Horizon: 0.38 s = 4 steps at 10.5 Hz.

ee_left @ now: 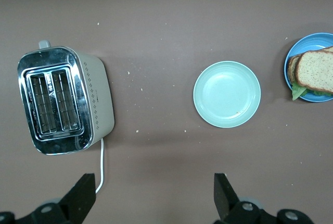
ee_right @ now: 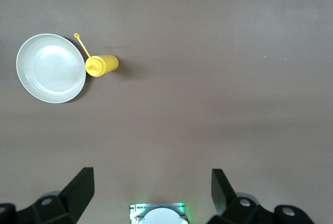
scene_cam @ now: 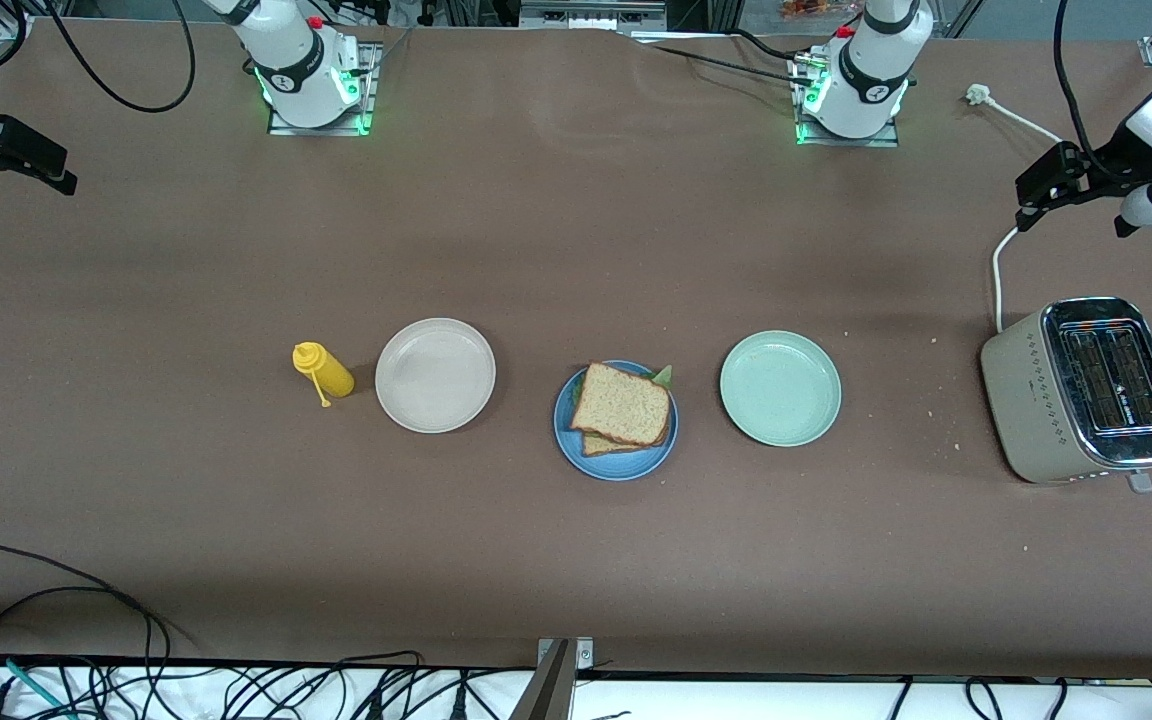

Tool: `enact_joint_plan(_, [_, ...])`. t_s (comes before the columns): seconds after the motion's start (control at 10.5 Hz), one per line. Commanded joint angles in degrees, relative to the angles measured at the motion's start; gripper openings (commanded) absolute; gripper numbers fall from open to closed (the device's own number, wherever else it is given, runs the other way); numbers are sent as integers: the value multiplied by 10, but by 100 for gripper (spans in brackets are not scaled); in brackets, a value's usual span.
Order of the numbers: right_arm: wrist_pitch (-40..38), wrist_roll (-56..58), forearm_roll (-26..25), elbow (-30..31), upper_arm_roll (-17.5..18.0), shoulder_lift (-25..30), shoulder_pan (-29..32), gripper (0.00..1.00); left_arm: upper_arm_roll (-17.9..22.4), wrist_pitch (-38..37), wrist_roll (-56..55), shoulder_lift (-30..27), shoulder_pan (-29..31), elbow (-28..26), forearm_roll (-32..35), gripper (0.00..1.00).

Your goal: Make sandwich in blue plate with both arms

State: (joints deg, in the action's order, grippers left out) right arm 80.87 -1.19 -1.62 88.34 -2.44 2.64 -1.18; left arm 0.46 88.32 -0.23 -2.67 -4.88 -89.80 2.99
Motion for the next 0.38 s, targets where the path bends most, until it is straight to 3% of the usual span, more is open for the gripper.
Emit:
enact_joint_plan(0.0, [-14, -3, -8, -6, 2, 4, -1, 100, 0, -17, -21, -6, -5, 1, -2, 100])
enact_joint_plan(0.29, [-7, -3, -14, -25, 2, 0, -1, 100, -7, -32, -24, 10, -5, 18, 3, 100])
